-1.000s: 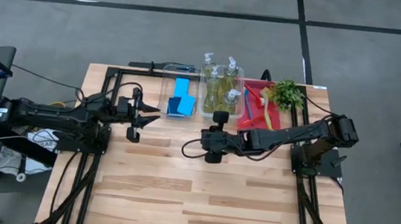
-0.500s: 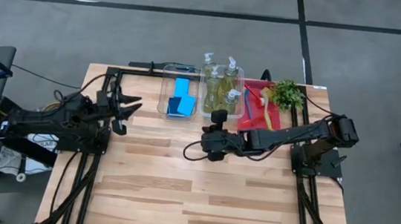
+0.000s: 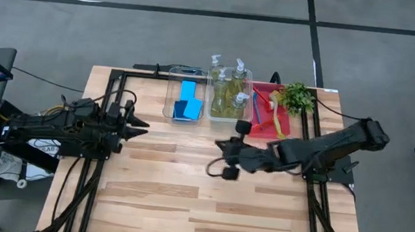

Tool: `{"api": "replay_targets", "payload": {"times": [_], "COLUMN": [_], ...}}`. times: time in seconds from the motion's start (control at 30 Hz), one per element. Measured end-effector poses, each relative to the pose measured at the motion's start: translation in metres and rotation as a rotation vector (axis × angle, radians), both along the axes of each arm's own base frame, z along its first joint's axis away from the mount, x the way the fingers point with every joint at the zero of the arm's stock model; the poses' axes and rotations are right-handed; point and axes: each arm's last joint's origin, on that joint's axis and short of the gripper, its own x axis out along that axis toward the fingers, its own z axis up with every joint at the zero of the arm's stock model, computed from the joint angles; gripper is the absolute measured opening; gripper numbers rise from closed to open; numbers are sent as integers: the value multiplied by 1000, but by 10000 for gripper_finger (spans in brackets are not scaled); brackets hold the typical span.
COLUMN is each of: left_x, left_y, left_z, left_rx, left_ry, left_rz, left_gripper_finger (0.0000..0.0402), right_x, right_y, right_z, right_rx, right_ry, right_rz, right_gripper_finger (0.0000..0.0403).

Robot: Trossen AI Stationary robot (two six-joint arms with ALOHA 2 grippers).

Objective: Pick & Place Kitchen Sink Supplies
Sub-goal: Return to Home Position

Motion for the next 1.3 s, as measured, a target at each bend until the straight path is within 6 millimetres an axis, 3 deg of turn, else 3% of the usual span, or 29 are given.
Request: {"api": "replay_targets", "payload": {"times": [0.1,0.2,0.33,0.53,0.9,1.1,1.3], "left_x": [2,3,3,3,3,3,5], "left_y": [0,2,3,3,3,3,3], "left_z": [-8,-14,-15,-15,-15,-15,-17], "left_rx": [5,17,24,26,26,26,24], "left_ry": [23,40,44,41,45,45,66], "left_rz": [3,55,92,94,94,94,94], "left_gripper_finger": [104,104,104,104,104,104,104], "right_x": [-13,-22,-33,-77,-155,-187,-204], "right_y": [-4,-6,-15,-41,-64,-64,-64], "right_z": [7,-2,-13,-21,-62,-73,-88], "right_rx": [208,331,310,293,256,207,184], "right_ry": [-9,24,17,-153,-376,-524,-584], "right_rz": [153,309,501,801,733,746,739], "right_gripper_finger": [11,11,11,11,11,11,11]}}
